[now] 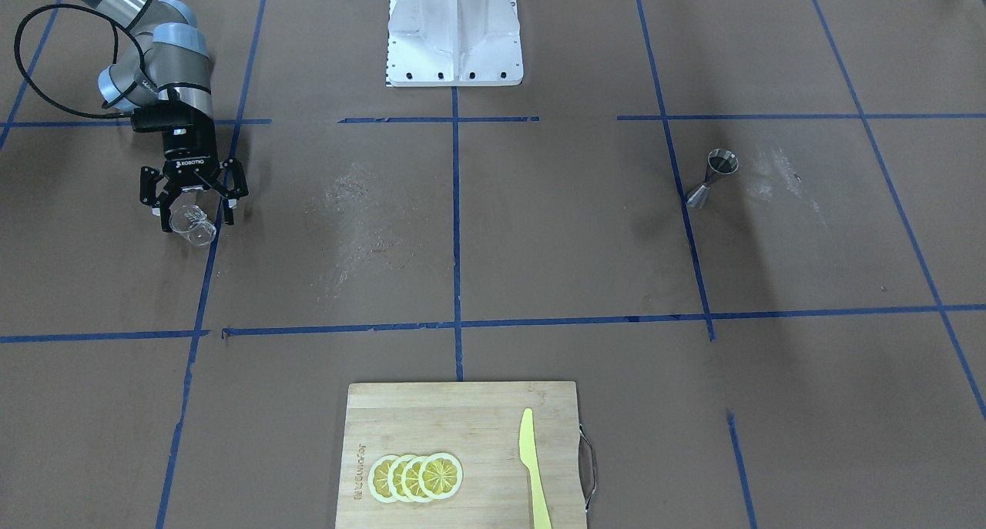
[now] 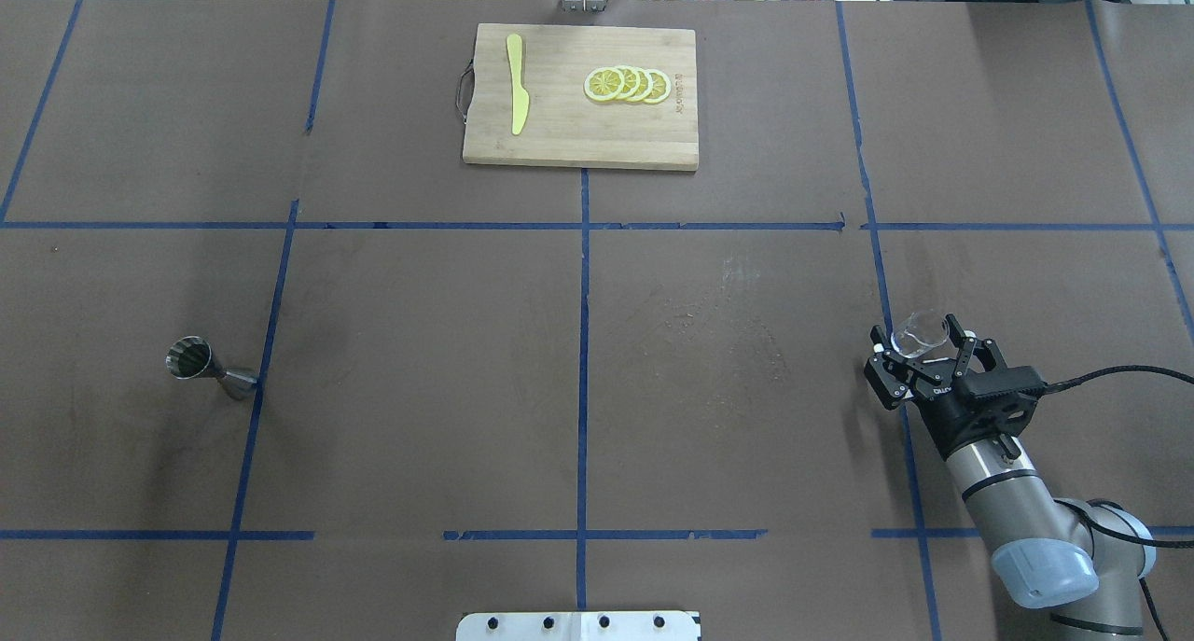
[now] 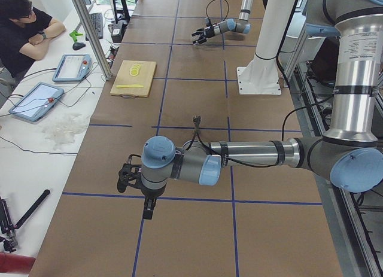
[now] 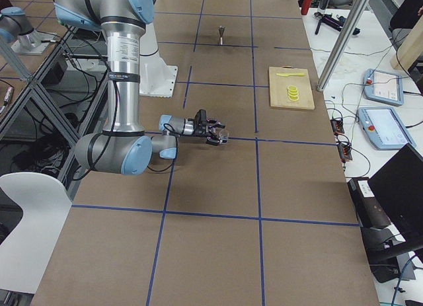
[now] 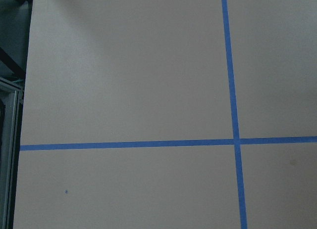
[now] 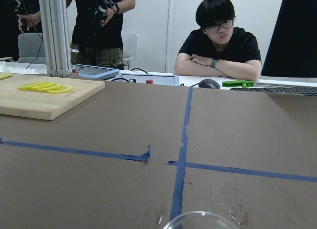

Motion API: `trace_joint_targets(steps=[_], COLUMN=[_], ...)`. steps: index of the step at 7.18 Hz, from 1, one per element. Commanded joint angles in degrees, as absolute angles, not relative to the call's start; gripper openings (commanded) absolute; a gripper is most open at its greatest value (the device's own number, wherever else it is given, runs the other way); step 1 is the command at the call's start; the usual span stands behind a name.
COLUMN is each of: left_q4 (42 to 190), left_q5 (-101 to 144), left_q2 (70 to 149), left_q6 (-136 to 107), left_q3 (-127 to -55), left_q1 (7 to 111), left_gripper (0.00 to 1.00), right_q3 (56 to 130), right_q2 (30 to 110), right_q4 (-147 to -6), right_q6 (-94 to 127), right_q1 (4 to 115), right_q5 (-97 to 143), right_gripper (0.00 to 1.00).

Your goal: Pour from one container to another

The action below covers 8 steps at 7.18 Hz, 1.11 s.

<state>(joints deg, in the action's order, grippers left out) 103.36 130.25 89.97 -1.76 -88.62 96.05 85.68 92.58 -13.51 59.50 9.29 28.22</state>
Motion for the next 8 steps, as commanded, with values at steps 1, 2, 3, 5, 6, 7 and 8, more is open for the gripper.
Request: trace_joint_targets(steps=[1, 2, 3, 5, 6, 7, 8], left_q4=[103.4, 103.4, 103.4, 103.4, 103.4, 103.4, 103.4], left_q5=[130.3, 130.3, 130.3, 130.3, 130.3, 130.3, 130.3], left_q2=[90.0, 90.0, 90.0, 90.0, 90.0, 90.0, 90.0], left_q6=[-1.8, -1.8, -1.8, -1.8, -1.8, -1.8, -1.8], left_q3=[-88.7, -88.7, -88.7, -88.7, -88.7, -88.7, -88.7], left_q1=[96.1, 96.0, 96.0, 96.0, 96.0, 96.1, 96.1], left_gripper=[1.00, 1.00, 1.00, 1.00, 1.00, 1.00, 1.00], right_q3=[87.8, 89.8, 91.7, 92.5, 92.9, 93.1, 93.3], right_q2=[92.9, 93.0, 93.7, 93.8, 93.7, 93.5, 93.0], right_q4=[-13.4, -13.5, -13.6, -13.7, -14.0, -15.1, -18.9], right_q6=[57.0, 55.0, 53.4, 51.6, 51.6, 51.6, 51.6], right_q1=[9.6, 9.8, 10.4, 15.1, 18.6, 23.9, 30.1], right_q5=[27.9, 27.8, 28.0, 33.2, 38.2, 46.5, 55.1], right_gripper=[1.00, 1.00, 1.00, 1.00, 1.00, 1.00, 1.00])
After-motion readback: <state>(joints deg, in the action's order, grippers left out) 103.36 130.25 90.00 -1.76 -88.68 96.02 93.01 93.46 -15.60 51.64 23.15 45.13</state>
